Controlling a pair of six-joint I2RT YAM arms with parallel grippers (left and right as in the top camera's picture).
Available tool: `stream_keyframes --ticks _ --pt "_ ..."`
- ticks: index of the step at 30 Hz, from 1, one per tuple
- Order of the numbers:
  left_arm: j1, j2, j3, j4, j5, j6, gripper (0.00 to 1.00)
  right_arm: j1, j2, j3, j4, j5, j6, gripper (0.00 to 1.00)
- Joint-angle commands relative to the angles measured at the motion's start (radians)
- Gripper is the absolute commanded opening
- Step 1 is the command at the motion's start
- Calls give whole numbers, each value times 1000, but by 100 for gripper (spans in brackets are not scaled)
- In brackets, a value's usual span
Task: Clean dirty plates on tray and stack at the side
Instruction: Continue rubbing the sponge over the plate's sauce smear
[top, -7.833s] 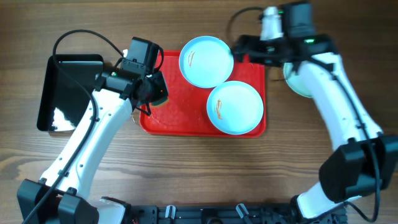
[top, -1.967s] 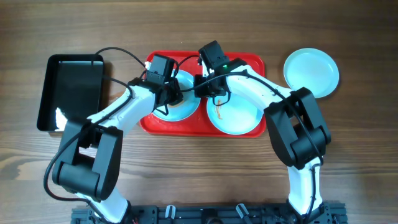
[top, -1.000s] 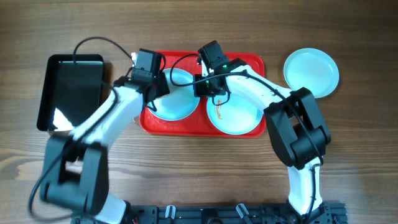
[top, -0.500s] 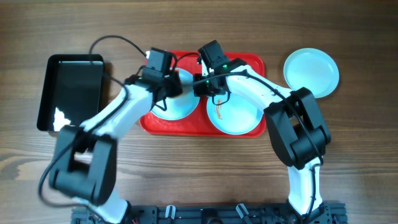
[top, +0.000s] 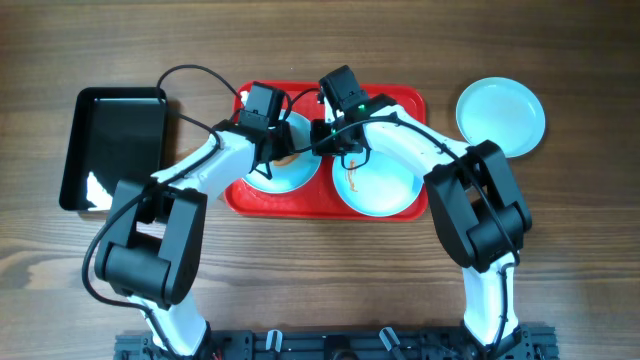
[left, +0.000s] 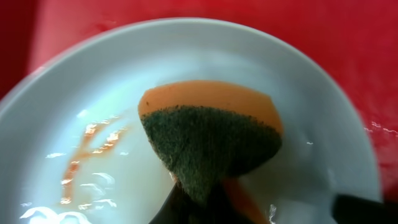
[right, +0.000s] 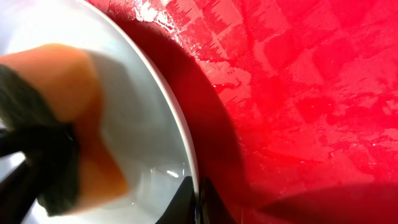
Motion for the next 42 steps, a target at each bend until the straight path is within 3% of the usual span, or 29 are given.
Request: stream_keyframes --ticks 1,13,24,42 --pt "51 48 -9 -69 -219 -2 4 5 8 -2 3 -5 -2 4" --pt "96 2 -3 -202 -224 -2 4 5 8 -2 2 7 0 4" --pt "12 -194 2 -242 -161 -2 4 5 8 -2 6 6 0 4" --pt "-19 7 -4 -244 53 -16 4 5 8 -2 10 6 0 4"
